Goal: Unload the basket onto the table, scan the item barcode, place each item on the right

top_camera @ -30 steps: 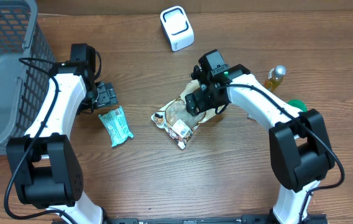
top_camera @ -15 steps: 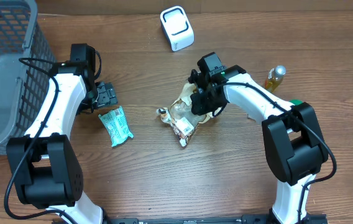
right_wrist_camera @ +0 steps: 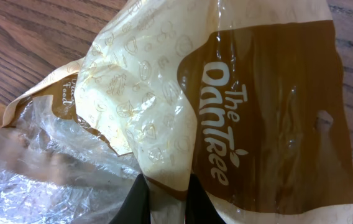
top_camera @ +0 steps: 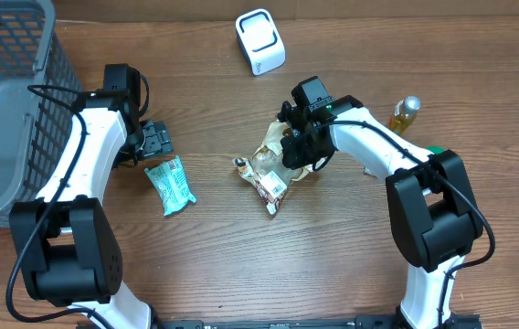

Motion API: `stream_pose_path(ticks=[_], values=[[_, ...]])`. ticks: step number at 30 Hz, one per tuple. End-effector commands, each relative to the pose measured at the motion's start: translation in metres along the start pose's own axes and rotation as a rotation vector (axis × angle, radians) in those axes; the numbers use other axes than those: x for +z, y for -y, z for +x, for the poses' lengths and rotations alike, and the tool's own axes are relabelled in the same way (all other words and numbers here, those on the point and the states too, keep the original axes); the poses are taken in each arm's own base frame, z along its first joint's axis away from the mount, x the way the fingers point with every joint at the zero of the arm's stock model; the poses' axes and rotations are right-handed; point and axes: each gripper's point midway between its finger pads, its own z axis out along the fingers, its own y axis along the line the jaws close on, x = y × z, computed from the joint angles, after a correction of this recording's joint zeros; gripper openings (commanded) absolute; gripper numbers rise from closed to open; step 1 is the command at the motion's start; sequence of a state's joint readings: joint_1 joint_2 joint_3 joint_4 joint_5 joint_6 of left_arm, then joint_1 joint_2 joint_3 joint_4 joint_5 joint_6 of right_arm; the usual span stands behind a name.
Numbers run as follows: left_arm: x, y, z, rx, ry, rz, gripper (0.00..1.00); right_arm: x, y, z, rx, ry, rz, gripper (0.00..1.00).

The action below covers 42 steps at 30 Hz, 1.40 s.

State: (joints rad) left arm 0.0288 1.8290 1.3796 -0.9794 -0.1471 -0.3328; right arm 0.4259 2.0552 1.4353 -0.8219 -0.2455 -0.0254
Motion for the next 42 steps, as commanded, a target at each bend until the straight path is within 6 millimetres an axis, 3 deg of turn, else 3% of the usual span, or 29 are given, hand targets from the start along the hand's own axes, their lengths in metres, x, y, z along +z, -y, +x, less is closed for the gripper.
stream_pose_path(ticks=[1, 9, 12, 16, 19, 29, 42], values=[[-0.009, -0.002, -0.002, 0.012, 0.023, 0.001, 1.00, 0.022, 0.010, 0.017, 0.012, -0.070, 0.033, 0.05], [-0.009, -0.002, -0.002, 0.012, 0.023, 0.001, 0.99, 0.022, 0.010, 0.020, 0.015, -0.081, 0.033, 0.08], [-0.009, -0.002, -0.002, 0.011, 0.023, 0.001, 1.00, 0.021, 0.010, 0.021, 0.017, -0.087, 0.033, 0.04], [-0.009, -0.002, -0.002, 0.011, 0.023, 0.001, 1.00, 0.018, 0.000, 0.019, 0.025, -0.081, -0.042, 0.04], [-0.009, -0.002, -0.002, 0.012, 0.023, 0.001, 1.00, 0.008, -0.007, 0.014, 0.041, -0.056, -0.112, 0.04], [-0.009, -0.002, -0.002, 0.011, 0.023, 0.001, 1.00, -0.056, -0.034, -0.004, 0.094, 0.056, -0.436, 0.04], [-0.009, -0.002, -0.002, 0.012, 0.023, 0.002, 1.00, -0.066, -0.035, 0.000, 0.133, 0.043, -0.509, 0.04]])
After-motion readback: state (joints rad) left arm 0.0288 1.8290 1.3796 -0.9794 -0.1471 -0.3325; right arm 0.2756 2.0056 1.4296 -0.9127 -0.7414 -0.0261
